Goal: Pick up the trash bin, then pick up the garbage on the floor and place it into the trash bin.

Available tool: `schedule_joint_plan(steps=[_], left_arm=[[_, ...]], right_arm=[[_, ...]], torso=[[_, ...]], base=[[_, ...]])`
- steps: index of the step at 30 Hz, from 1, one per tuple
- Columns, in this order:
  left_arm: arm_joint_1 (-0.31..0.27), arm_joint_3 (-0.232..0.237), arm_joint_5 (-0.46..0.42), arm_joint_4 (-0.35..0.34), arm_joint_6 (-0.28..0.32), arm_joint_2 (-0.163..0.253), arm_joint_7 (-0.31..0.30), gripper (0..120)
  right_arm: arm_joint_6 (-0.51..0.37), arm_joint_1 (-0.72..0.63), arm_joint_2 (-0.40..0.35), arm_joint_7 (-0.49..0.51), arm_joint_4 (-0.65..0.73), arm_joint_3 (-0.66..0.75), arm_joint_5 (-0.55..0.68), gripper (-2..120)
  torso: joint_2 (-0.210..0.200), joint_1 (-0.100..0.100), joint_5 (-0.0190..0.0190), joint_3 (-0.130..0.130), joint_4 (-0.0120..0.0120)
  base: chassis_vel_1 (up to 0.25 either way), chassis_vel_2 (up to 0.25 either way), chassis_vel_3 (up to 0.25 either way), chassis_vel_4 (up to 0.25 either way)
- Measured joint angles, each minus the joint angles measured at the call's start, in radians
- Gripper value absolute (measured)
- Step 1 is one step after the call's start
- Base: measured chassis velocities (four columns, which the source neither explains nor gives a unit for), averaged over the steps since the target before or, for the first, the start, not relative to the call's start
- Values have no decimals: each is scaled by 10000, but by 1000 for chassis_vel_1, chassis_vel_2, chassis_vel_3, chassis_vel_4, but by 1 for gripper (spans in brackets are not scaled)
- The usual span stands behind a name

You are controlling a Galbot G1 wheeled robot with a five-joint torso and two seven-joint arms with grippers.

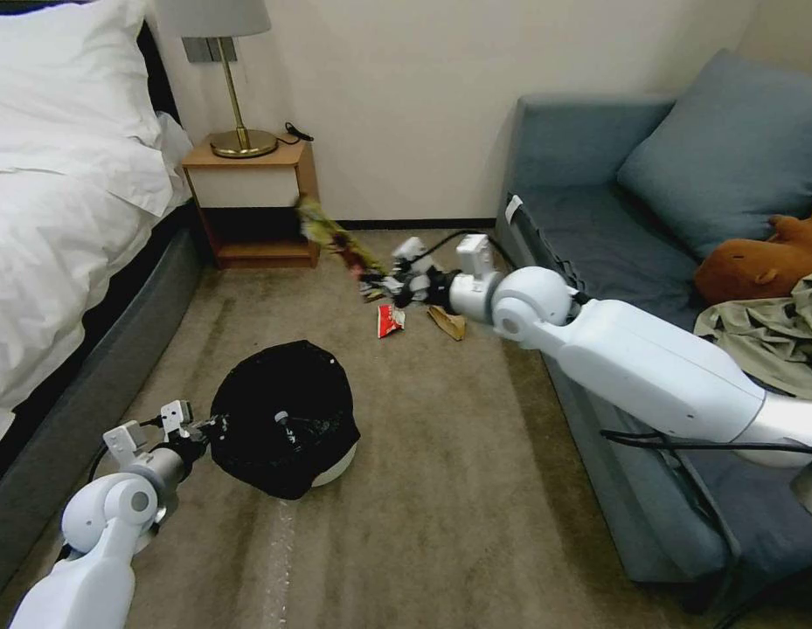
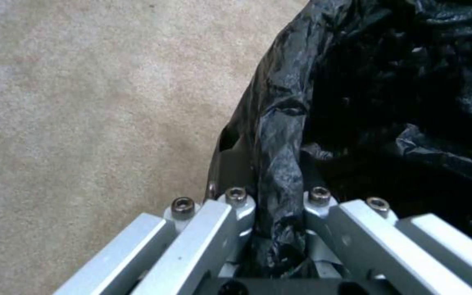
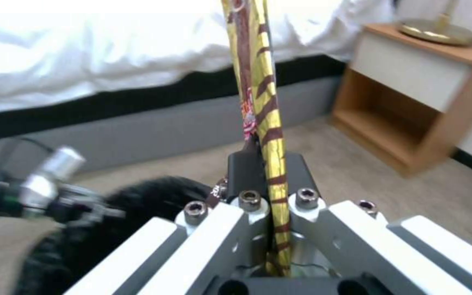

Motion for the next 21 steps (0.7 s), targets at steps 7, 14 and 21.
schedule_joint_plan(steps=[7,14,21], left_arm=[[45,-66,-119,-145,42,-67,-34,4],[217,-82,-110,-392,72,-287,-71,4],[249,-135,-178,-588,115,-335,-106,4]], right_arm=[[0,82,377,286,842,-442,175,0],[-26,171,1496,543,944,-1030,204,0],[-35,78,2341,660,696,-1401,164,0]], torso=[[0,0,1,-1,-3],[0,0,0,0,-2],[0,0,-1,0,0]], base=[[0,0,0,0],[0,0,0,0],[0,0,0,0]])
